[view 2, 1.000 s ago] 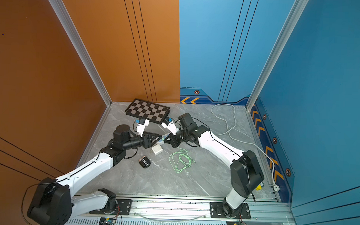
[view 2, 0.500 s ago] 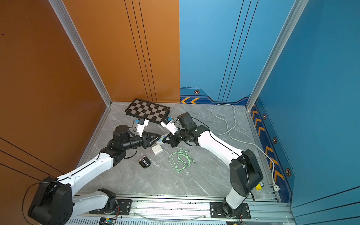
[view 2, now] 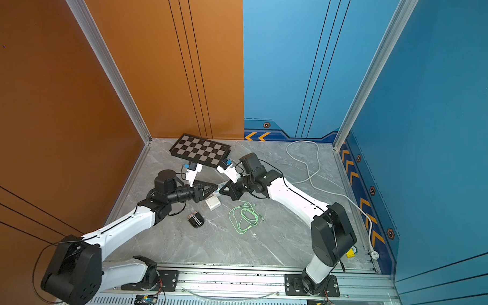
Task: Charge the electric shaver
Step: Pick up the charging cable from the center of the board.
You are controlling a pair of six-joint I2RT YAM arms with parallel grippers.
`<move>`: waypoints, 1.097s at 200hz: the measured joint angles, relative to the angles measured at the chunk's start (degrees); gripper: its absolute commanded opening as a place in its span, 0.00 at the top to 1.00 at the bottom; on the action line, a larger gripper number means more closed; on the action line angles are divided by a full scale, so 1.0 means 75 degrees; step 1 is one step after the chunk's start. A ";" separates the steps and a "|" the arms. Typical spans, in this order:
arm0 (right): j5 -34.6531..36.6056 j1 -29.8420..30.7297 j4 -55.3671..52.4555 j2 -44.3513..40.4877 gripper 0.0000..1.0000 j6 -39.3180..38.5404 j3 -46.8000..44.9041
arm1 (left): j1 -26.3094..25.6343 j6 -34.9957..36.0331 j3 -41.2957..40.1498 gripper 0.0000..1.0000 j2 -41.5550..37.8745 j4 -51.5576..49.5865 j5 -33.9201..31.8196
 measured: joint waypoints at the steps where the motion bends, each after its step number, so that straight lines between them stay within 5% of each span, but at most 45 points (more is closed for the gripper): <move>1: 0.0000 0.0000 -0.0003 0.0000 1.00 0.0000 0.0000 | 0.0000 -0.0017 0.0000 0.74 0.0000 -0.0003 0.0006; 40: 0.0003 -0.0012 -0.0017 0.0047 1.00 -0.0006 0.0000 | 0.0009 -0.0032 0.0026 1.00 0.0032 0.0140 0.0367; 91: 0.0050 -0.0020 -0.0073 0.0070 1.00 -0.0003 0.0000 | 0.0012 0.0003 0.0047 1.00 0.0047 0.0125 0.0300; 126: 0.0291 0.0003 0.0050 0.0058 0.75 0.0020 -0.0009 | 0.0023 -0.0055 0.0047 1.00 0.0073 0.0125 0.0207; 219: 0.1973 0.0793 0.1154 -0.0726 0.73 0.0303 -0.1259 | 0.0038 -0.0393 0.0044 1.00 0.0108 0.0125 -0.0638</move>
